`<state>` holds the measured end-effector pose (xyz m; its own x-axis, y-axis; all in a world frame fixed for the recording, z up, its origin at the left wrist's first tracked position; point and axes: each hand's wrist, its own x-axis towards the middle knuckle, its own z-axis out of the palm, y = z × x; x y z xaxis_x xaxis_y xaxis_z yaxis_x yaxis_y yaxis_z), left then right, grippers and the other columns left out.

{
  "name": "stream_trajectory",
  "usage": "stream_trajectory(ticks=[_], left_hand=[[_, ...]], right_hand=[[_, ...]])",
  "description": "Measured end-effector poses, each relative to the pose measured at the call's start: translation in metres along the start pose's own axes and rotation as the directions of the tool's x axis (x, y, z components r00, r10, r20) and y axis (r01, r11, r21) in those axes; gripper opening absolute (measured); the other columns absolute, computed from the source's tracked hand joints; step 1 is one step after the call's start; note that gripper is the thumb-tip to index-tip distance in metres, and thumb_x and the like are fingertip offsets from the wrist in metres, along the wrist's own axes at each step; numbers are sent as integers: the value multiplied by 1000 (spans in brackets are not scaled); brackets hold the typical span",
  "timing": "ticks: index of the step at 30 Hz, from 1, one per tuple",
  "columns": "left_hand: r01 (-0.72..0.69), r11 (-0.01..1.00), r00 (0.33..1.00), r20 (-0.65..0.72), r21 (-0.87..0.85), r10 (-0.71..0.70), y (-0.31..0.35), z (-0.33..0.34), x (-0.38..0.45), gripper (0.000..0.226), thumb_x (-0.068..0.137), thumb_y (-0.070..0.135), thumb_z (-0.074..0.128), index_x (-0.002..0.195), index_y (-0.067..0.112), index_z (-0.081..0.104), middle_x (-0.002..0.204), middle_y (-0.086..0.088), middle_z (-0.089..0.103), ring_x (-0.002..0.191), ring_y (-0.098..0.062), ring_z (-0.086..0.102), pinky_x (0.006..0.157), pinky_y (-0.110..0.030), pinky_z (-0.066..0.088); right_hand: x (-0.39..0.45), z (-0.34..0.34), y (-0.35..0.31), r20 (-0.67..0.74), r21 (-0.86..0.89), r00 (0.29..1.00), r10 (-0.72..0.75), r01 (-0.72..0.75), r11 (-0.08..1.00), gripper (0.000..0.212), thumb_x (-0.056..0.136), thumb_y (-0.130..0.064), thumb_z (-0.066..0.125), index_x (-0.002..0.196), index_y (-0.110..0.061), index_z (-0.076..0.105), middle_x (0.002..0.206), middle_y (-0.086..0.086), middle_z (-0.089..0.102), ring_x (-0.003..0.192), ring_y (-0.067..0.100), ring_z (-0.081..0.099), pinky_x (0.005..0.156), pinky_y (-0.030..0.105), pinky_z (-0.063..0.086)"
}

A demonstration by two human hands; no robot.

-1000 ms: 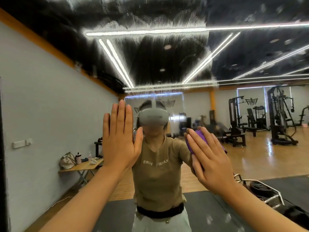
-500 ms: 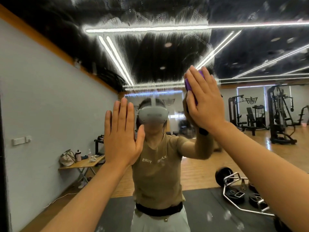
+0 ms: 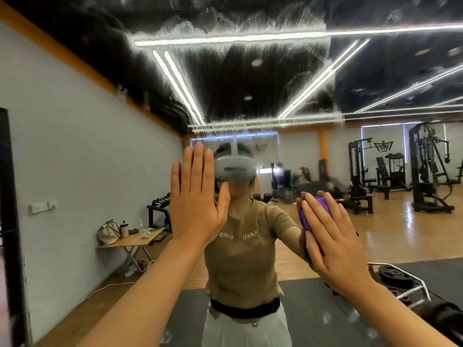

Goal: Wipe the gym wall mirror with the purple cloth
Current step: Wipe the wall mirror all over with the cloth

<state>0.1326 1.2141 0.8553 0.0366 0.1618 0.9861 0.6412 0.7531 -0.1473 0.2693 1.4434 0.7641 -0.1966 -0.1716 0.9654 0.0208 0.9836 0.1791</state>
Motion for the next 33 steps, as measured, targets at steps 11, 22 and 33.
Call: stream_trajectory(ticks=[11,22,33], left_hand=[[-11,1000,1000,-9,-14,11,-1,2,-1,68,104,42,28,160,5,14,168,-14,9,156,-29,6,127,-45,0],[-27,999,999,-30,-28,26,-2,2,-1,68,103,40,33,159,4,19,167,-17,16,155,-30,10,127,-44,2],[-78,995,997,23,-58,80,-8,-1,-1,69,104,41,33,159,5,13,167,-16,11,155,-30,8,126,-45,3]], right_hand=[[133,-10,11,-43,11,998,38,-38,999,56,106,-27,30,158,-9,25,166,7,19,154,18,0,125,29,-7],[54,-1,3,-50,12,999,13,-12,1000,57,102,-25,37,156,-11,29,163,7,28,156,25,10,127,41,5],[100,-6,12,3,-22,991,-134,134,991,56,102,-26,38,156,-11,32,162,9,31,155,27,15,127,39,6]])
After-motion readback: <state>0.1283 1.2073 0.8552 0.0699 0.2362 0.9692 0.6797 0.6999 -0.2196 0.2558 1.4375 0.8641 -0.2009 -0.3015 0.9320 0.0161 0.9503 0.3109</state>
